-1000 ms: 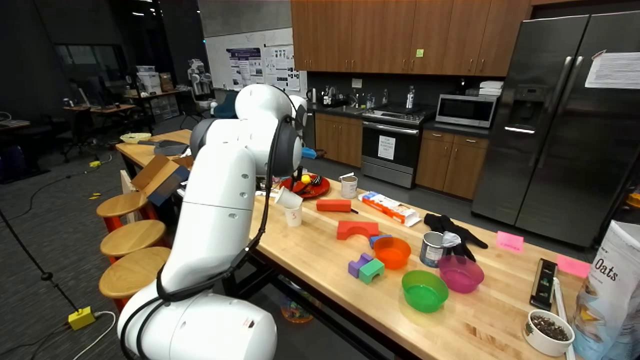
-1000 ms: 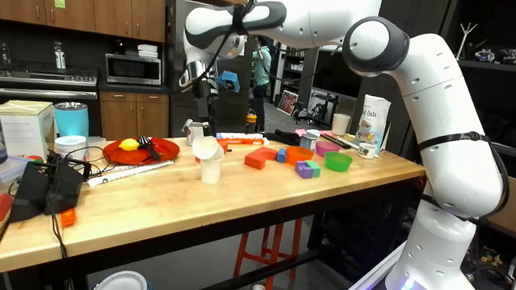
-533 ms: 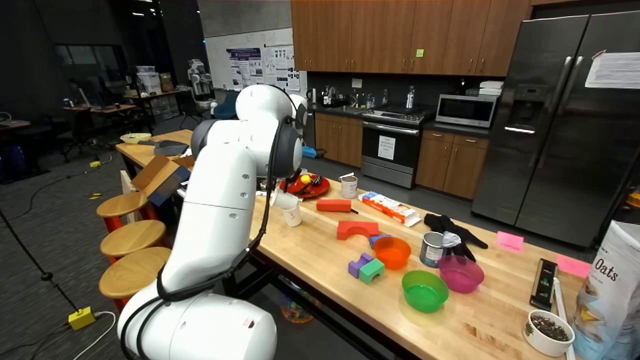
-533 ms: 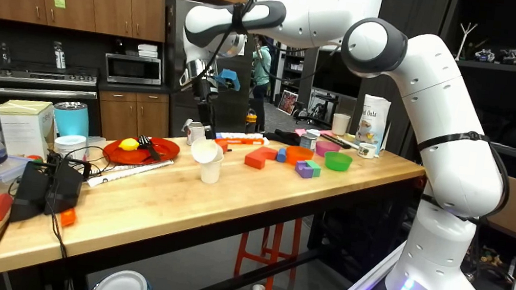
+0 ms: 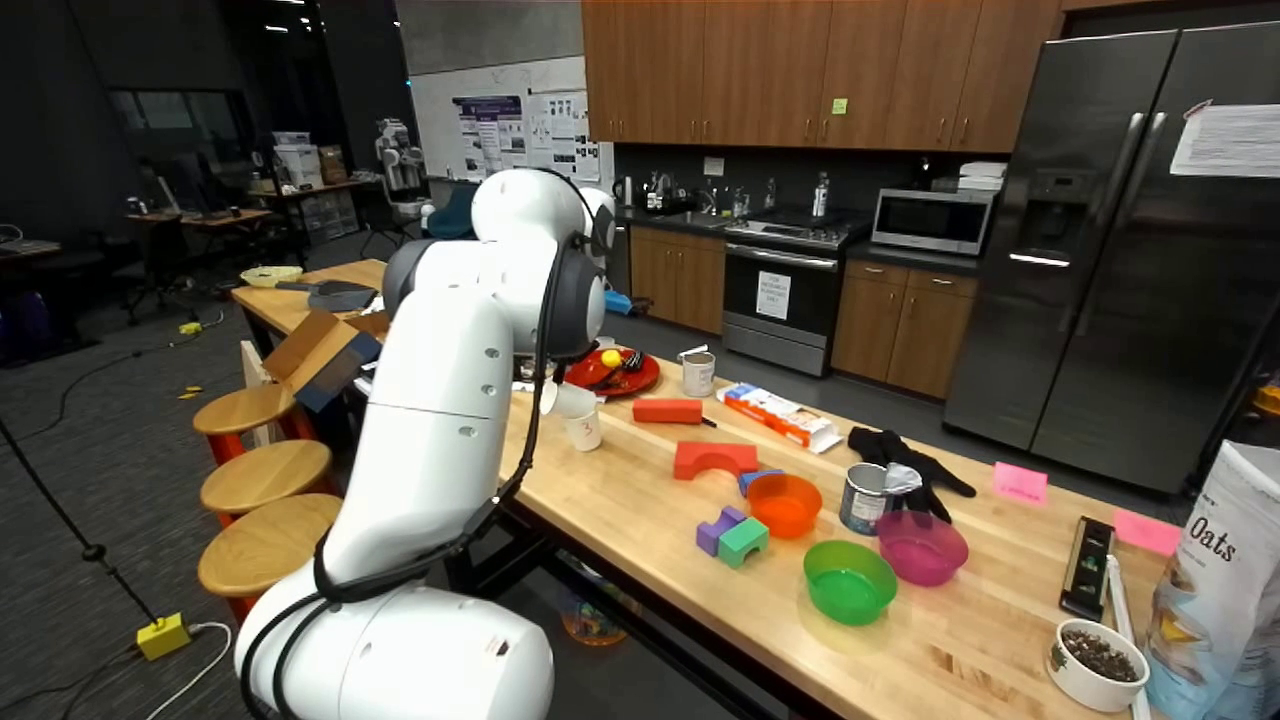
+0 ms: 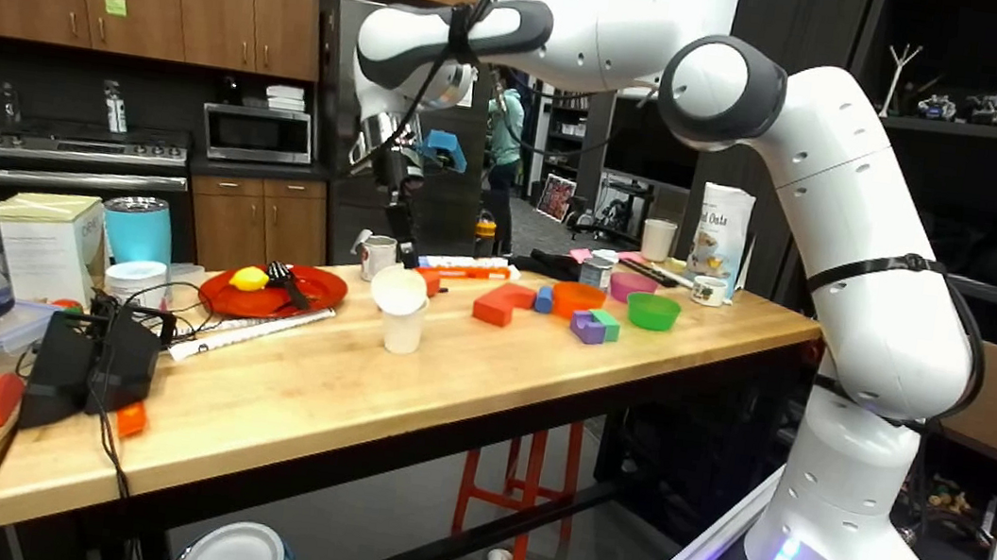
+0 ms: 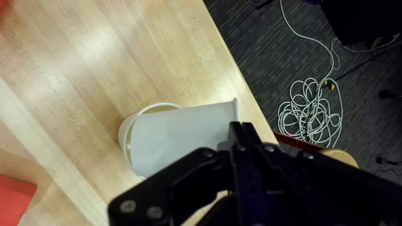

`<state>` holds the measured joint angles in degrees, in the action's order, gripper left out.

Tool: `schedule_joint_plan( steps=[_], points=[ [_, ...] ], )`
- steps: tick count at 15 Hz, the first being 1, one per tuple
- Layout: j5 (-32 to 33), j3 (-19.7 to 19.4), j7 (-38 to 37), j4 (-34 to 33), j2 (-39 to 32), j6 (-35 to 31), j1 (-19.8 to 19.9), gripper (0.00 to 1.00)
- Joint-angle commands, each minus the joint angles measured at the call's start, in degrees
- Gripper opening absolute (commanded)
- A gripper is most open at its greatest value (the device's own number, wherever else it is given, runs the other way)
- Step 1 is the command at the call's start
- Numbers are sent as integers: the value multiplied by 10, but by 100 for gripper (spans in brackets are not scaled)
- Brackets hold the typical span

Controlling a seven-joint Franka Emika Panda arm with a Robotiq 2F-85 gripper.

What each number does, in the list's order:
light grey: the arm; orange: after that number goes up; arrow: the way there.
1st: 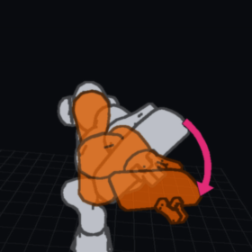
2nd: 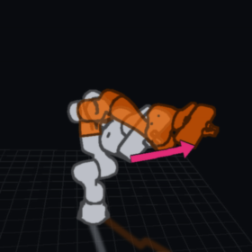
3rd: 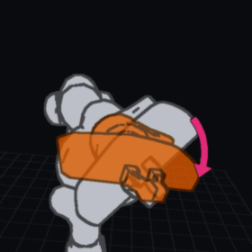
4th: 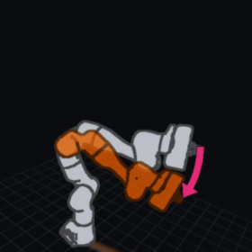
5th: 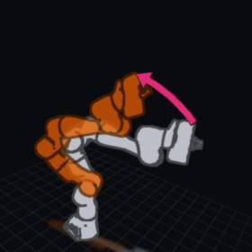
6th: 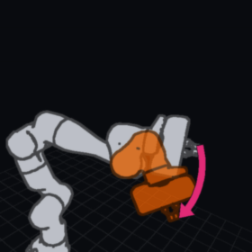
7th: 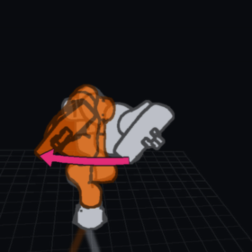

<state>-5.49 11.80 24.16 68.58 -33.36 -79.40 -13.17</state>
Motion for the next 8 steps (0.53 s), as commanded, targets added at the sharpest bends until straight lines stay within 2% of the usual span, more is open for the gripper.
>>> schedule_joint_plan(
  steps=[1,8],
  points=[
    [1,4,-13,-21,-6,16,4,1],
    [3,-6,-38,17,37,-2,0,1]
  ],
)
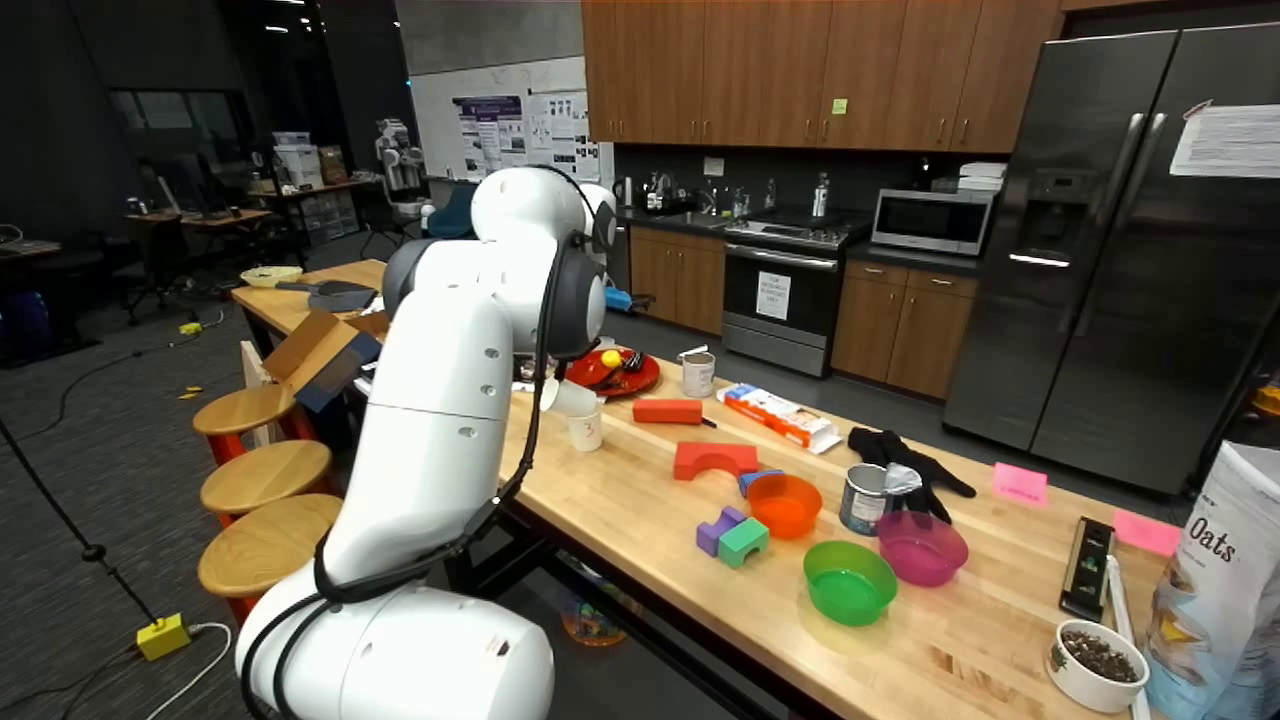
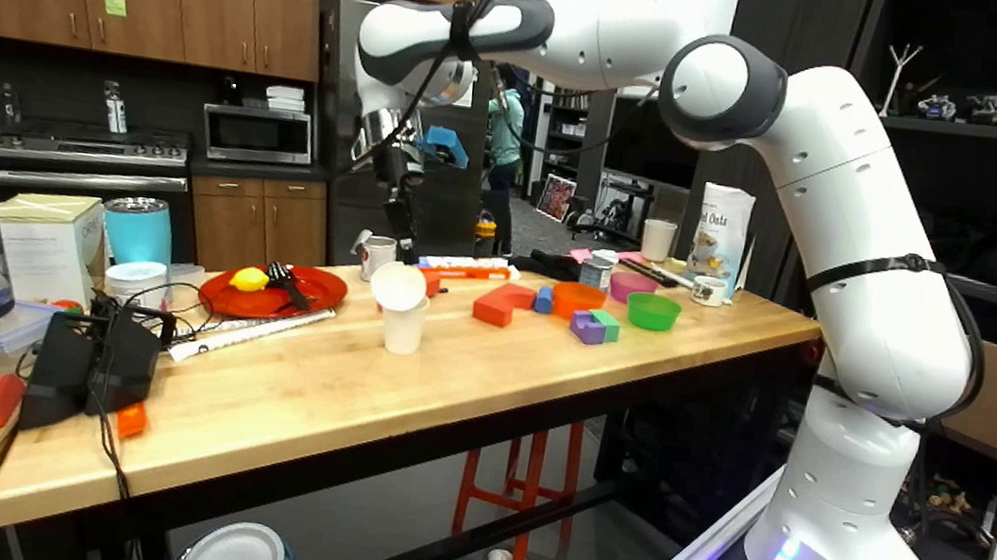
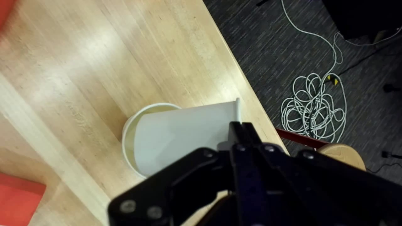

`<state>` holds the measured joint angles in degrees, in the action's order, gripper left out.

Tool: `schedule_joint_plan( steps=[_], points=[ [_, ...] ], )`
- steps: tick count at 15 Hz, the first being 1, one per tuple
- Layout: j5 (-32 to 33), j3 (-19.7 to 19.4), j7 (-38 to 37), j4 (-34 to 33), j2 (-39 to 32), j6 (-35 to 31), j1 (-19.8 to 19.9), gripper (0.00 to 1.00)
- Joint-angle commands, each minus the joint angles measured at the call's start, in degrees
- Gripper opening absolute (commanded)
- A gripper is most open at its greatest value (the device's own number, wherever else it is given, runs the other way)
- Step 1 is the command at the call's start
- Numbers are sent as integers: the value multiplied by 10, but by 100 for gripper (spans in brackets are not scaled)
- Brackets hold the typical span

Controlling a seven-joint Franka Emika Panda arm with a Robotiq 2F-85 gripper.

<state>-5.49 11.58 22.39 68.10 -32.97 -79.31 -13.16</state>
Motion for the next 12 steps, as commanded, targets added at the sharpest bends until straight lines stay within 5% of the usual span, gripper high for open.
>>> schedule_joint_plan(
  steps=[1,7,12],
  points=[
    [5,-4,-27,29,42,-7,-2,1],
    [0,0,-55,109,124,-92,-3,1],
    [-18,10,0,236,202,-302,3,1]
  ],
)
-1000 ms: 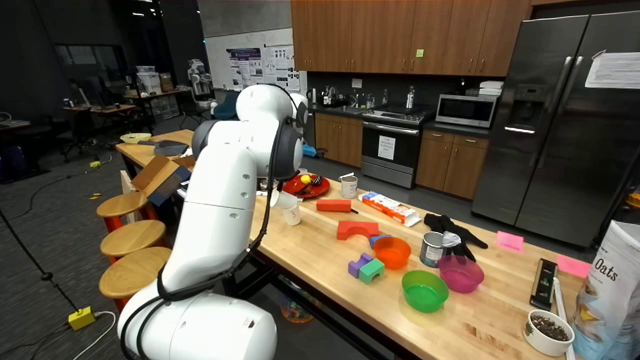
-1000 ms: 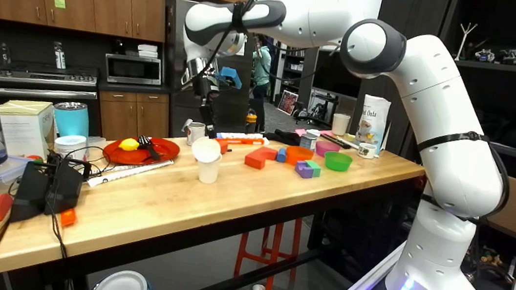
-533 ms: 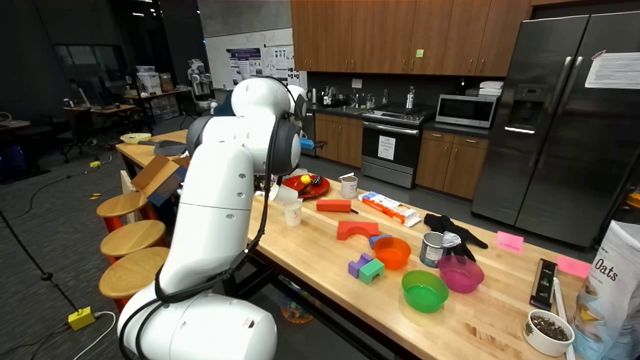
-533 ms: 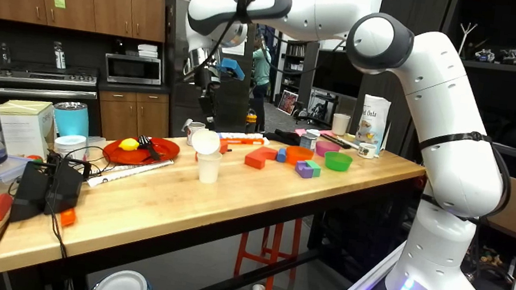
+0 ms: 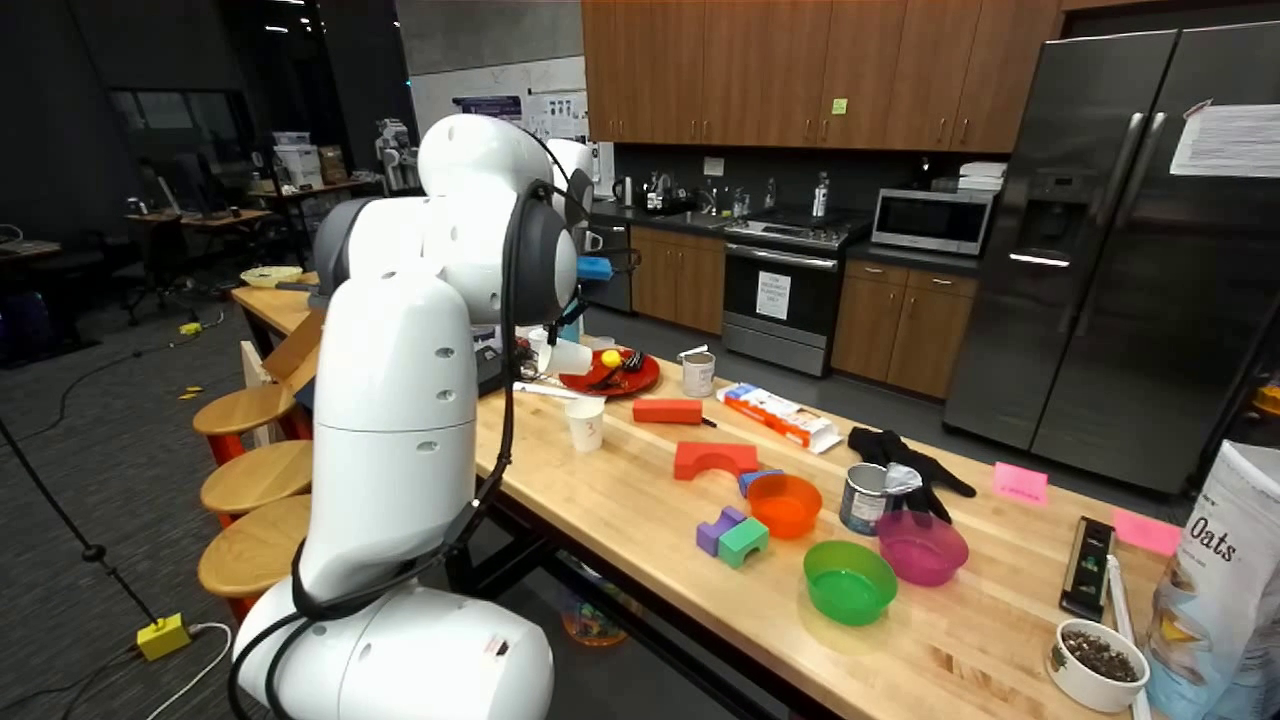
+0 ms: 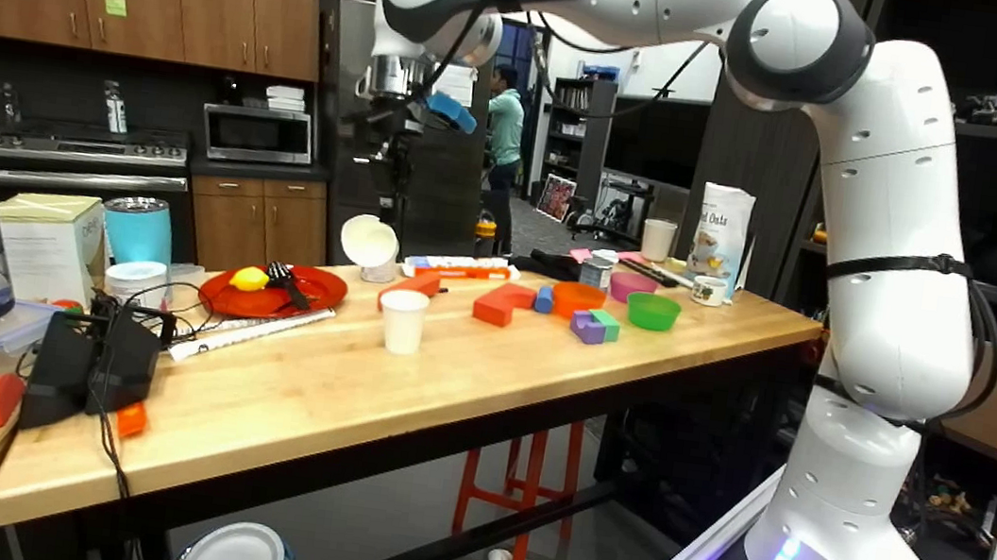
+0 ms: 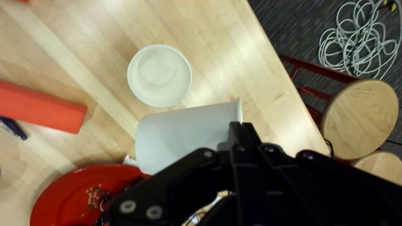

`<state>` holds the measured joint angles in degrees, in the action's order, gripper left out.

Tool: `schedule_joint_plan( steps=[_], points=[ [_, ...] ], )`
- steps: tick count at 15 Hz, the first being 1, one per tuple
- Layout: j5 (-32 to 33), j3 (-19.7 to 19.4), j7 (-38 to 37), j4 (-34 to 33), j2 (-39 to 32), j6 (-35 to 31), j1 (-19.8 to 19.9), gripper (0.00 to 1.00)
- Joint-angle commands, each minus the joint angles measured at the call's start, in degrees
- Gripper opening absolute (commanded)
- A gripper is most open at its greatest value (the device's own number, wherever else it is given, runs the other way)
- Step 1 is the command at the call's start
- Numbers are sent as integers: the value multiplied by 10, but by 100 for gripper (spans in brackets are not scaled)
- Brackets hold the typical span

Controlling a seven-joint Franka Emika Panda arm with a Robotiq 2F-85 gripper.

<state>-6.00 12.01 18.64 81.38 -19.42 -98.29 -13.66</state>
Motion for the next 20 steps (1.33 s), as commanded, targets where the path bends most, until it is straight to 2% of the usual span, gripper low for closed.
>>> schedule_joint_plan(
  steps=[1,6,11,15,17,20],
  points=[
    [-21,8,55,128,77,-158,9,1],
    [-79,41,202,193,70,-336,30,1],
    [-201,82,415,223,54,-426,56,1],
    [-334,113,592,205,31,-375,84,1],
    [-373,105,634,198,21,-326,85,1],
    [-393,82,646,194,11,-260,81,1]
  ],
)
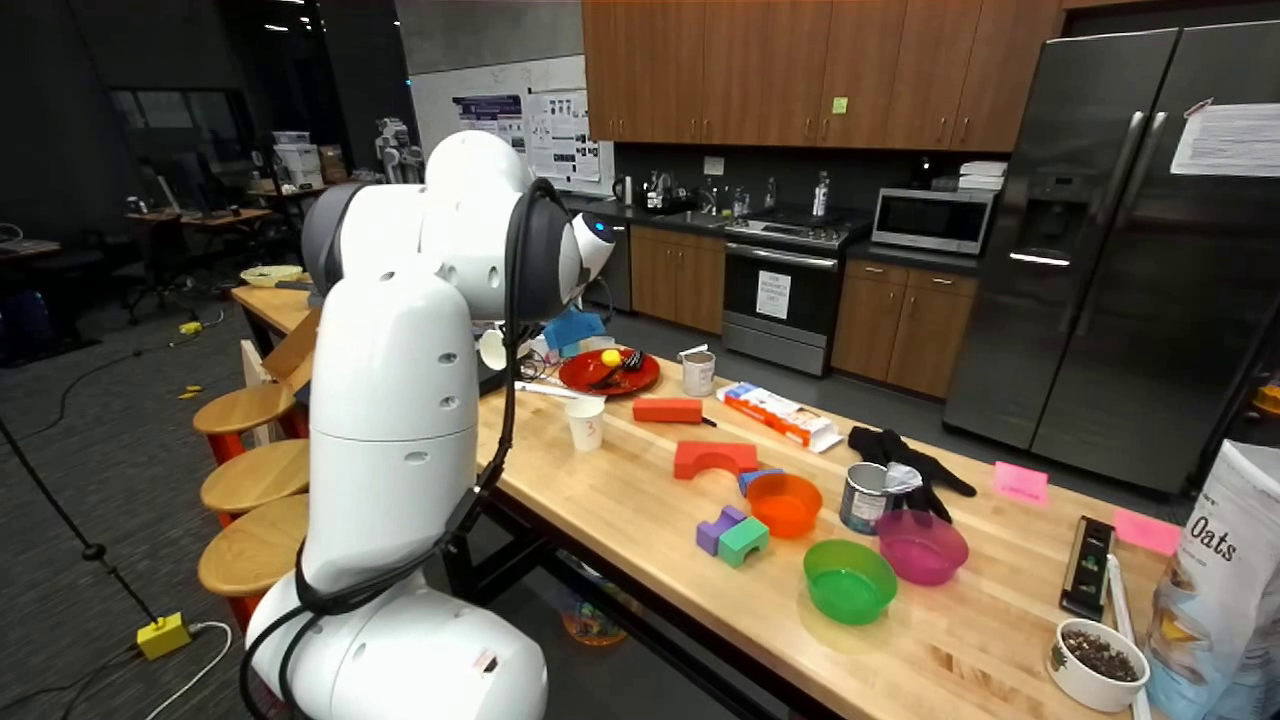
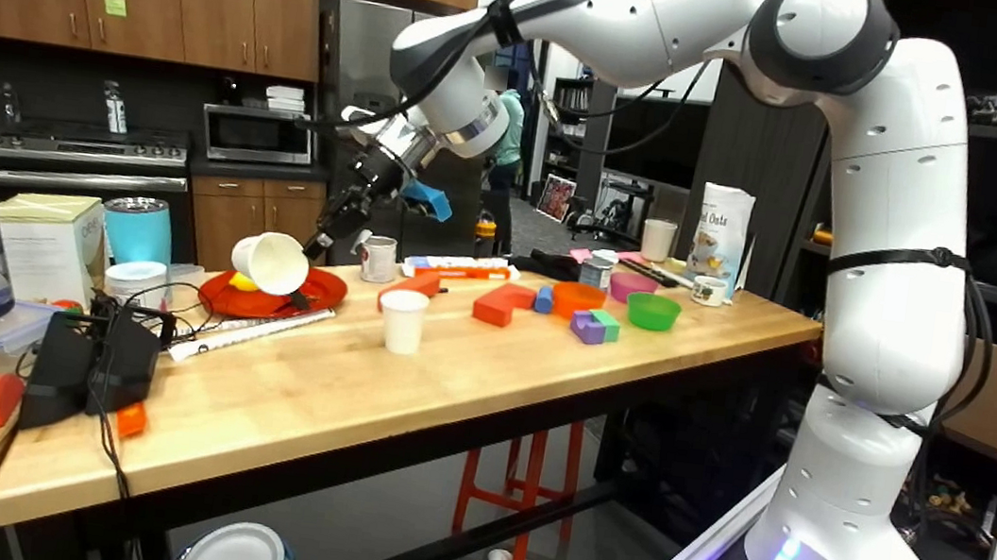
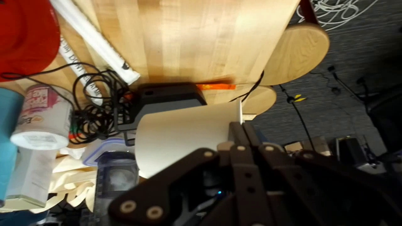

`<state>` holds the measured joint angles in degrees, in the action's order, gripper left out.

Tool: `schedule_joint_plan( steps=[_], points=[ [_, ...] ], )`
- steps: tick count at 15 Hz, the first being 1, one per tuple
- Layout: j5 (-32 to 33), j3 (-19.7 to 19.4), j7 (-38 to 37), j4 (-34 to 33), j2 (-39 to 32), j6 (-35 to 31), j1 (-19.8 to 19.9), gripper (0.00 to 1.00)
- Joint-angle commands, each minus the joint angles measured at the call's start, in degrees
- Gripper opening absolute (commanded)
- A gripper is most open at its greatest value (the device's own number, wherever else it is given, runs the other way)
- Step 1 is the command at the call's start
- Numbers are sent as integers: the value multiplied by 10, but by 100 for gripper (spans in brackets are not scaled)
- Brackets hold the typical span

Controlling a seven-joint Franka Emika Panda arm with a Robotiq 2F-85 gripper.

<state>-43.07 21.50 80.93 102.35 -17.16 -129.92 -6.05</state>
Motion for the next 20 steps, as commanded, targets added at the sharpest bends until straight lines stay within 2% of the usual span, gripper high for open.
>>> schedule_joint_plan(
  steps=[1,4,8,14,20],
  points=[
    [-21,-20,18,-18,-17,72,3,1],
    [-16,-37,-2,-30,-34,116,0,1],
    [-27,-43,8,-49,-54,155,1,1],
    [-92,-32,92,-55,-54,183,-7,1],
    [-143,-38,87,-35,-46,243,-23,1]
  ],
)
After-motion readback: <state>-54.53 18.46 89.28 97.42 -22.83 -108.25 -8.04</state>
